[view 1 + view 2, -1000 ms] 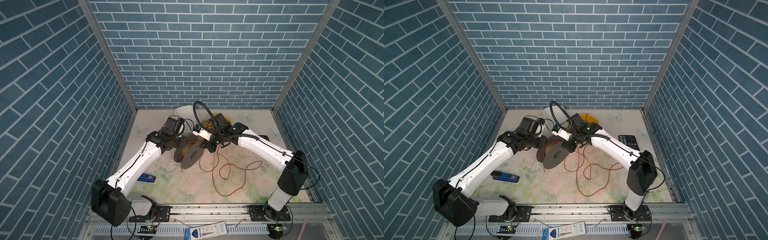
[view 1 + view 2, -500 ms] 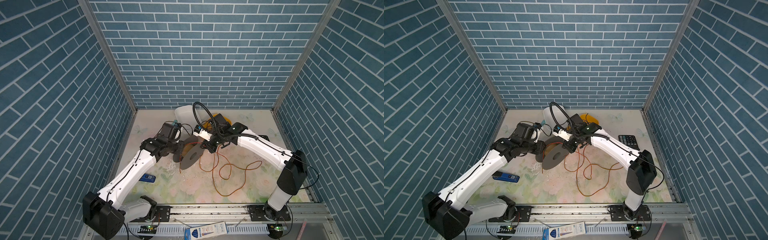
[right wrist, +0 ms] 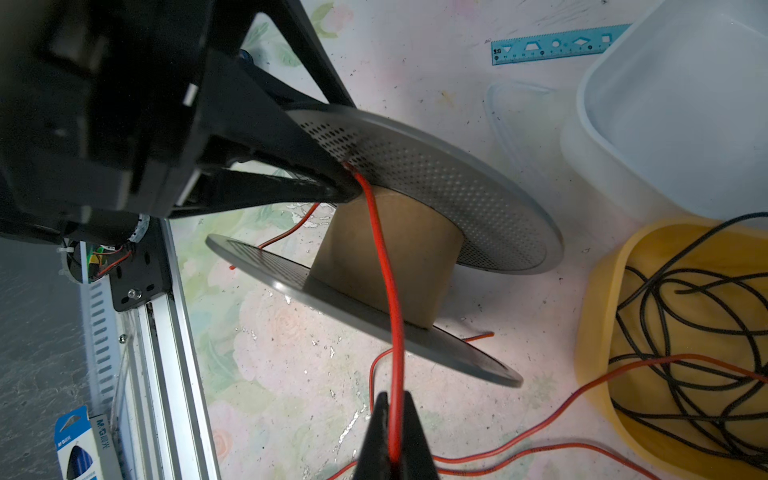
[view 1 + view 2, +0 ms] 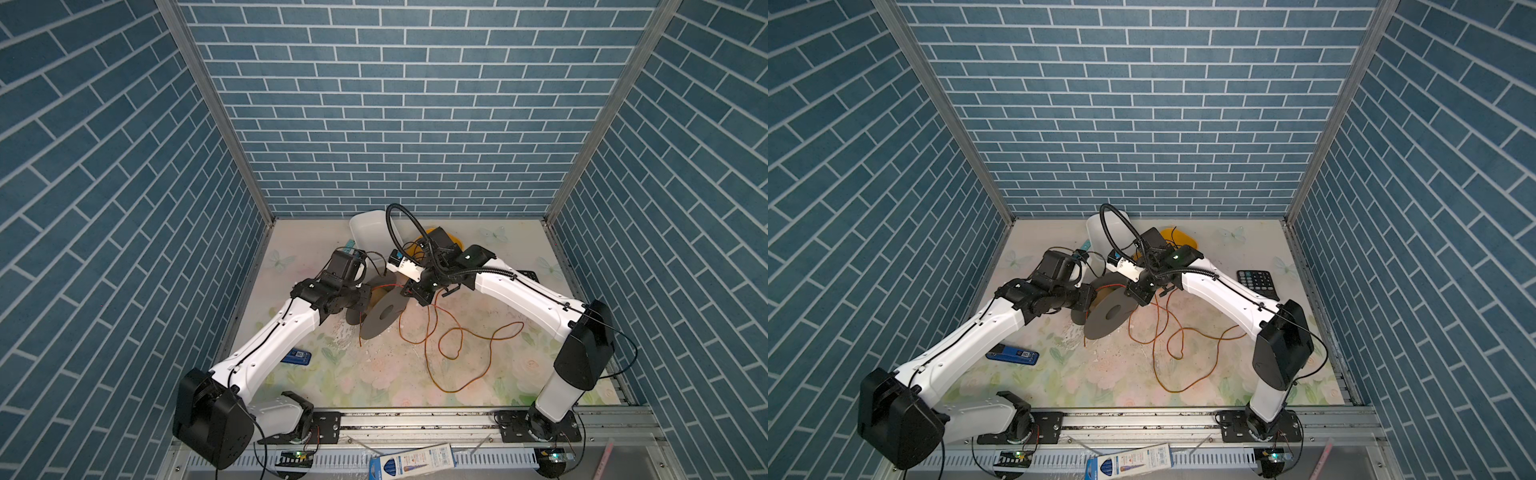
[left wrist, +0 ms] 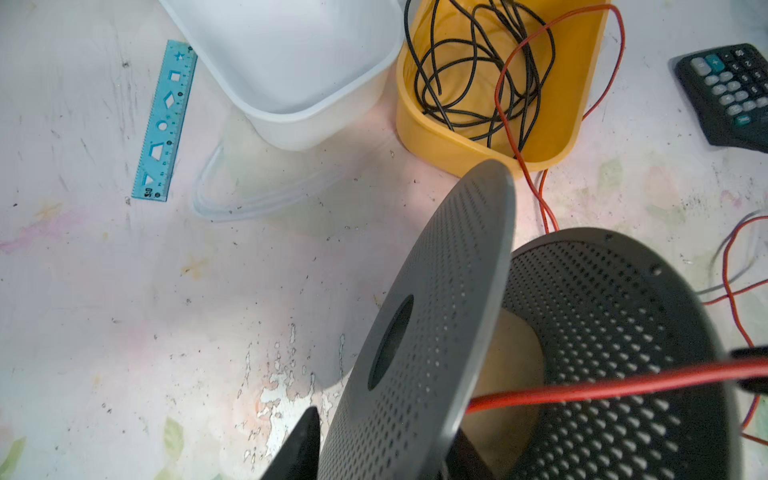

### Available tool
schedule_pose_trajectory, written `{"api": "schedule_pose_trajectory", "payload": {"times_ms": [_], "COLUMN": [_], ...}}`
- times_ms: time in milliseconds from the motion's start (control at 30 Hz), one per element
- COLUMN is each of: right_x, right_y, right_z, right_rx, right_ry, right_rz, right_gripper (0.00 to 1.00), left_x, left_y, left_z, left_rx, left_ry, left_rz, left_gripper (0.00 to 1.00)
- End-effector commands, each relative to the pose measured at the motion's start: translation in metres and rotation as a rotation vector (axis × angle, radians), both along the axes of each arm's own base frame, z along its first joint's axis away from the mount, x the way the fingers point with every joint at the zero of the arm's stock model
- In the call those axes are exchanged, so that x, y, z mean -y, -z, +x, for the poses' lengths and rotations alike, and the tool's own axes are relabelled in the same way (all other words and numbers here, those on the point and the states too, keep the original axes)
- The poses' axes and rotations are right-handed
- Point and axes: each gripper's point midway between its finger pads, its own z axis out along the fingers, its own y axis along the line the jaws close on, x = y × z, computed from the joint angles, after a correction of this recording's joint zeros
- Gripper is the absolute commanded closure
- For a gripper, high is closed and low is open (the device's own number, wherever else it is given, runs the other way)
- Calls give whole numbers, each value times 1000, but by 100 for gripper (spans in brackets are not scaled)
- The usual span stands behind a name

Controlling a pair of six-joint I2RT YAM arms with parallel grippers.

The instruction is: Wrap the cables

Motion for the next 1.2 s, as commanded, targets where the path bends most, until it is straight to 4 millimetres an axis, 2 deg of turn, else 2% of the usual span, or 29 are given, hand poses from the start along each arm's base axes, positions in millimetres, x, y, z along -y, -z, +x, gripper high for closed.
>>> {"api": "schedule_pose_trajectory", "payload": {"times_ms": [0,367,500,833,967,1067,1167], "right_x": [0,2,3,1,-2,-4,-5], "right_y": [-1,5,5,4,-2,-10,-13], "right_z": [-2,3,4,6,6,6,5], "right_rx": [33,58,59,61,69,88,98], "right_ry": [-49,-33,-33,-34,-47,-54,-66], "right_rz": [9,9,15,26,49,86,100], "right_gripper": [100,100,100,100,100,100,100], "left_x": [6,8,6,7,8,9,9], "left_y": [1,11,10,15,16,16,16], "left_z": [9,11,9,9,9,9,8], "left_rx": [34,32,43,44,46,45,47], "left_ry": [3,4,3,2,1,3,2], "left_rz": [-14,-19,-25,-30,-33,-36,-41], "left_gripper": [60,71,65,69,66,59,56]}}
